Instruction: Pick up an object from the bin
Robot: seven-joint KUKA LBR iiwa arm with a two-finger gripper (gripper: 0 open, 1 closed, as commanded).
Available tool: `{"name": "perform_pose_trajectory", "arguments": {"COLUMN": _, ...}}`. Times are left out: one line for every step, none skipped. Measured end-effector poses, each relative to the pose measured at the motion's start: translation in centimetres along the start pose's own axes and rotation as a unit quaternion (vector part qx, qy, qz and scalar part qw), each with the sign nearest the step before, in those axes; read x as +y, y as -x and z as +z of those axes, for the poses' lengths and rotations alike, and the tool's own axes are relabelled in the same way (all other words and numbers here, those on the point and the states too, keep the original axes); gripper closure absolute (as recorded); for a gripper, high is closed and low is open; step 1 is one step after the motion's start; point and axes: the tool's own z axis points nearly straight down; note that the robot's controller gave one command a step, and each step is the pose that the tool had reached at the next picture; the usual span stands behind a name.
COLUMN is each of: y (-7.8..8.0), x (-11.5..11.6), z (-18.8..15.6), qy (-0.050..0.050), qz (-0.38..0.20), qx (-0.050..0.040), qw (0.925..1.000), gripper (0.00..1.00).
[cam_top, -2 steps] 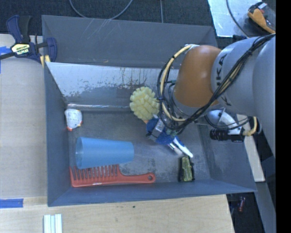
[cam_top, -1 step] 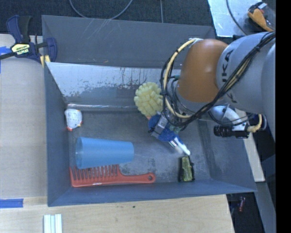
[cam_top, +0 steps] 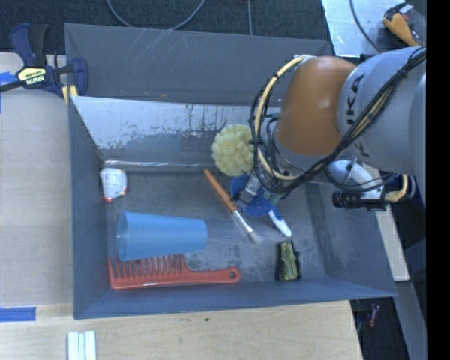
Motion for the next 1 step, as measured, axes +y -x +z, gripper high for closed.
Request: {"name": "perform_pose_trajectory", "arguments": {"y": 0.05, "x": 0.0, "z": -0.89, "qy": 0.0, "qz": -0.001, "qx": -0.0008, "qw": 1.0, "gripper": 1.0}}
